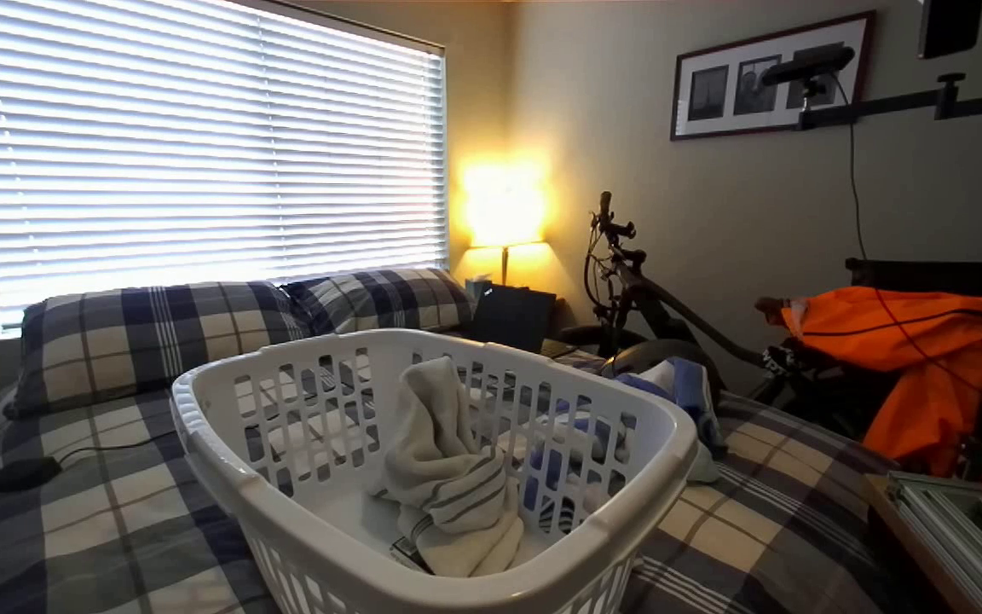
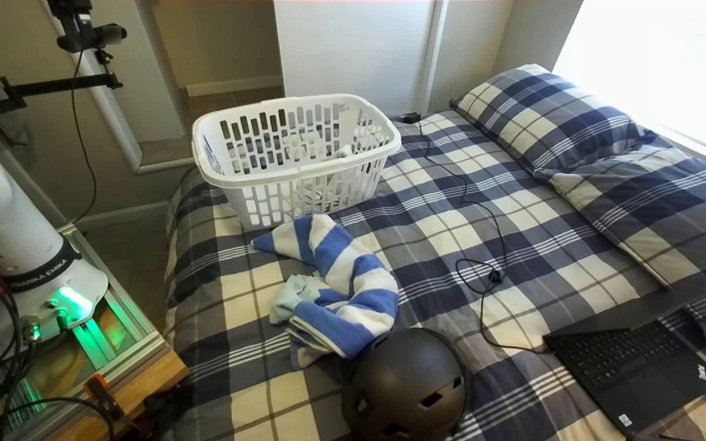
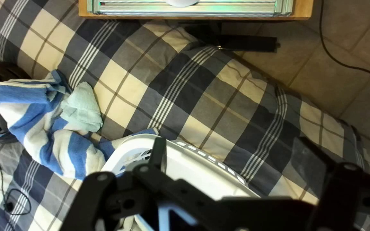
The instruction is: Put the blue cloth in the basket
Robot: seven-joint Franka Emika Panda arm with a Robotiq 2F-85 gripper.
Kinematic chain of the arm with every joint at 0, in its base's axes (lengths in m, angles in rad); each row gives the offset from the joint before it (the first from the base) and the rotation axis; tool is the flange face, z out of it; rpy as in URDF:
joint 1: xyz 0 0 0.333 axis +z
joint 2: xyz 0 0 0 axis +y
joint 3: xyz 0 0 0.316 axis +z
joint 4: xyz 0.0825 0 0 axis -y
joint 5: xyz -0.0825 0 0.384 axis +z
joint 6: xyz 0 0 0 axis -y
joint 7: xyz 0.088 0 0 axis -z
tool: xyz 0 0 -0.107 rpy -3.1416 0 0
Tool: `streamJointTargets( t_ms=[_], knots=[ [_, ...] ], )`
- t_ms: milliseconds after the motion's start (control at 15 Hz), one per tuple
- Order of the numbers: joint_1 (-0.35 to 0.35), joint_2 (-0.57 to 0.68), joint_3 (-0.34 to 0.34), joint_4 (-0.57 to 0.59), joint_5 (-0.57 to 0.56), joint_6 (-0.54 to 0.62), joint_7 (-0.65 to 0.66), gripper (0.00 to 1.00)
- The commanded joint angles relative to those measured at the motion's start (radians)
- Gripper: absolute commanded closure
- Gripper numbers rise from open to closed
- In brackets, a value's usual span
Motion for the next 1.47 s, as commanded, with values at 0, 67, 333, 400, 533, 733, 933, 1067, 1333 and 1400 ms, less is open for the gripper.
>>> streamJointTargets(
  t_ms=[0, 67, 333, 400, 533, 733, 933, 1067, 1333, 1400],
  knots=[
    [0.031, 0.008, -0.021, 0.003, -0.01, -0.002, 0.014, 0.0],
    [0.024, -0.018, -0.024, -0.013, -0.029, 0.019, 0.025, 0.0],
    [0.015, -0.174, -0.074, -0.105, -0.087, 0.093, 0.038, 0.0],
    [0.013, -0.213, -0.091, -0.129, -0.103, 0.106, 0.032, 0.0],
    [0.011, -0.315, -0.14, -0.209, -0.124, 0.17, 0.002, 0.0],
    [-0.01, -0.454, -0.223, -0.333, -0.17, 0.281, -0.053, 0.0],
    [-0.037, -0.415, -0.233, -0.294, -0.132, 0.27, -0.057, 0.0],
    [-0.049, -0.473, -0.277, -0.347, -0.128, 0.309, -0.088, 0.0],
    [-0.049, -0.494, -0.279, -0.368, -0.128, 0.323, -0.091, 0.0],
    [-0.049, -0.494, -0.279, -0.368, -0.128, 0.323, -0.091, 0.0]
  ],
)
